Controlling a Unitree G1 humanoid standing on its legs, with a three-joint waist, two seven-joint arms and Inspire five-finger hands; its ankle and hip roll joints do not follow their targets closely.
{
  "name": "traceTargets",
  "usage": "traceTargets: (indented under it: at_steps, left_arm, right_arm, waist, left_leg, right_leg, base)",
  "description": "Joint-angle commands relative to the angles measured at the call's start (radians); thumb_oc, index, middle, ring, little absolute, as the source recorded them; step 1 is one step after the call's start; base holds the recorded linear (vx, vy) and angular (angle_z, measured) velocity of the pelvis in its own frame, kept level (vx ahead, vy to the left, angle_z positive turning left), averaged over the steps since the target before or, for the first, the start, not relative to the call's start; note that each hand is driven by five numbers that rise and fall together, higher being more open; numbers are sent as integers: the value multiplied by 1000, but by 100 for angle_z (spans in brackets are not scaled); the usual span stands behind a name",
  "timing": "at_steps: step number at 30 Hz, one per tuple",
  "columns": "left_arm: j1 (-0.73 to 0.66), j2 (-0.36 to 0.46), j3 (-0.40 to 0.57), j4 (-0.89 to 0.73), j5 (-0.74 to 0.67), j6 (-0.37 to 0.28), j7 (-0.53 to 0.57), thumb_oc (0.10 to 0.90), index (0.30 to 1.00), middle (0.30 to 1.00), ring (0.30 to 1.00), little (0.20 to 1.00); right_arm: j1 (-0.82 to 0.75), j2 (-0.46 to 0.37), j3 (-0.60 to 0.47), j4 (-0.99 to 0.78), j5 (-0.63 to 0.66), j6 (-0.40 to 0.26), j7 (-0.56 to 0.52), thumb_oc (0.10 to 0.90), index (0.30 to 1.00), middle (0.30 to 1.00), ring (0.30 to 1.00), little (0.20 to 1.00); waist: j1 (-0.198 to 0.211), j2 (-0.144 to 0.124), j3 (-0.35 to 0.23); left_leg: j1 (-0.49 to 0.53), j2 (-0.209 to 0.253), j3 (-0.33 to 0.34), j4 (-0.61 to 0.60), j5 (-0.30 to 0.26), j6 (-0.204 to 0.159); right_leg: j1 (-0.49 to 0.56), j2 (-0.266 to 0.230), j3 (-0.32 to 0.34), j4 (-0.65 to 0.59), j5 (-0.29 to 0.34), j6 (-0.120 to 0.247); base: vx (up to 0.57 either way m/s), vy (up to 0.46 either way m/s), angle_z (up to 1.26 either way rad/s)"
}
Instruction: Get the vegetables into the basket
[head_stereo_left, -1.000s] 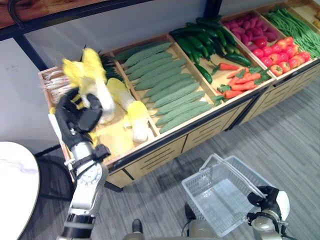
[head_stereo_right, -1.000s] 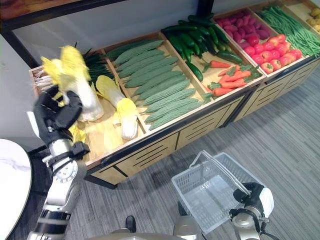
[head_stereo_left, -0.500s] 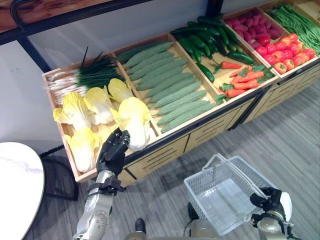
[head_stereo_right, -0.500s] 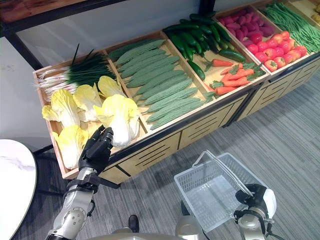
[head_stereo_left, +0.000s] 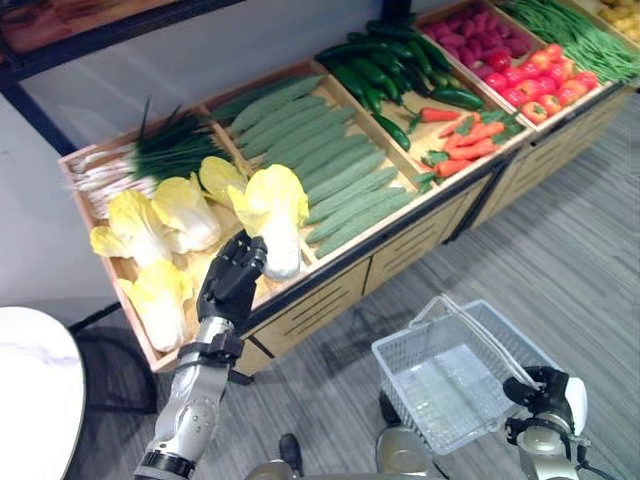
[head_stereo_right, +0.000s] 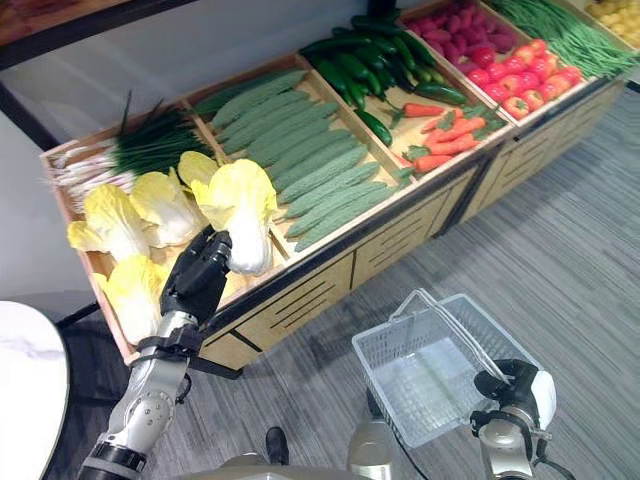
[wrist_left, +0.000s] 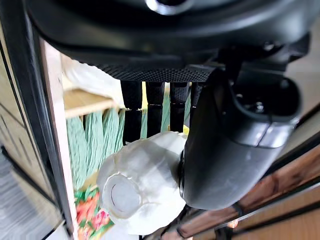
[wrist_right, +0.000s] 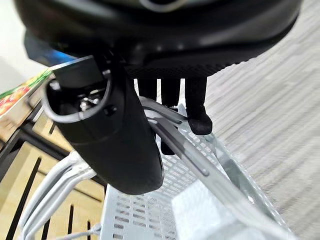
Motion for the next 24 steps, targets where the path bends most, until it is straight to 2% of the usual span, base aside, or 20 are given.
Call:
traceTargets:
  at_steps: [1, 2, 3, 4, 7, 9, 10, 12, 16, 18, 21, 24]
  left_arm:
    - [-68, 15, 52, -98, 71, -92, -46, 400, 300, 300, 300, 300]
    - [-64, 12, 61, -96, 78, -91, -37, 400, 300, 300, 300, 300]
    - [-58, 11, 70, -94, 80, -91, -31, 400, 300, 300, 300, 300]
    - [-58, 11, 70, -95, 80, -91, -31, 400, 300, 300, 300, 300]
    - [-14, 24, 107, -110, 101, -81, -30, 400, 300, 300, 300, 300]
    - [-5, 29, 113, -115, 101, -80, -32, 400, 300, 300, 300, 300]
    - [2, 32, 121, -117, 106, -78, -31, 400, 300, 300, 300, 300]
    - [15, 37, 134, -117, 116, -77, -32, 400, 300, 300, 300, 300]
    - [17, 28, 135, -110, 118, -74, -33, 400, 300, 300, 300, 300]
    - [17, 15, 121, -111, 115, -69, -29, 400, 300, 300, 300, 300]
    - [11, 3, 109, -108, 111, -66, -29, 400, 300, 300, 300, 300]
    - [2, -9, 94, -109, 103, -63, -29, 400, 300, 300, 300, 300]
  right_arm:
    - [-20, -48, 21, -75, -14, -50, -11, 400, 300, 300, 300, 300]
    - [-26, -48, 30, -74, -21, -49, -10, 400, 300, 300, 300, 300]
    - [-33, -45, 36, -68, -17, -50, -9, 400, 300, 300, 300, 300]
    - [-34, -45, 37, -68, -17, -50, -9, 400, 300, 300, 300, 300]
    - [-38, -43, 47, -63, -10, -59, 3, 400, 300, 300, 300, 300]
    - [-39, -43, 49, -67, -10, -60, 3, 400, 300, 300, 300, 300]
    - [-41, -44, 53, -75, -15, -60, 4, 400, 300, 300, 300, 300]
    - [-49, -44, 64, -77, -21, -59, 7, 400, 300, 300, 300, 300]
    - [-25, -45, 54, -86, -14, -63, 12, 400, 300, 300, 300, 300]
    - [8, -55, 36, -131, -21, -64, 5, 400, 300, 300, 300, 300]
    - [19, -65, 25, -144, -20, -66, -6, 400, 300, 300, 300, 300]
    - [35, -78, 12, -176, -28, -70, -20, 400, 300, 300, 300, 300]
  waist:
    - [28, 6, -31]
    - [43, 11, -24]
    - [50, 14, -26]
    - [50, 14, -26]
    - [74, 24, -48]
    - [80, 25, -51]
    - [91, 22, -57]
    - [106, 11, -58]
    - [98, 14, -67]
    - [79, 23, -64]
    - [66, 39, -61]
    - [54, 57, -51]
  left_leg:
    - [-14, 57, 3, 93, -96, -2]
    - [-14, 61, 26, 96, -96, 5]
    - [-19, 64, 37, 88, -88, 8]
    - [-18, 64, 37, 88, -88, 8]
    - [-29, 73, 97, 41, -47, 17]
    - [-32, 75, 110, 39, -43, 17]
    - [-23, 73, 108, 34, -59, 9]
    - [-18, 75, 135, 33, -50, -1]
    - [-18, 98, 141, 40, -31, -24]
    - [-17, 124, 142, 37, 0, -52]
    - [-21, 144, 141, 28, 30, -72]
    - [-37, 174, 150, 35, 73, -86]
  right_leg:
    - [3, -104, -223, 92, -31, 74]
    - [14, -111, -292, 136, -76, 67]
    - [26, -108, -316, 161, -105, 55]
    - [26, -108, -317, 163, -107, 55]
    - [67, -83, -361, 288, -175, 38]
    - [74, -85, -380, 297, -184, 37]
    - [101, -88, -399, 281, -207, 48]
    - [139, -79, -444, 209, -195, 54]
    - [171, -39, -456, 138, -246, 36]
    - [200, -11, -463, 82, -262, 19]
    - [205, 11, -454, 62, -271, 9]
    - [202, 40, -456, 48, -266, -19]
  base:
    - [-163, 136, -80]
    - [-168, 112, -82]
    - [-119, 72, -73]
    - [-108, 53, -78]
    - [-149, 44, -61]
    - [-30, -6, -56]
    - [5, -35, -26]
    - [1, -95, -21]
    - [14, -180, -35]
    - [-20, -287, 6]
    - [-34, -178, -2]
    - [-69, -201, -19]
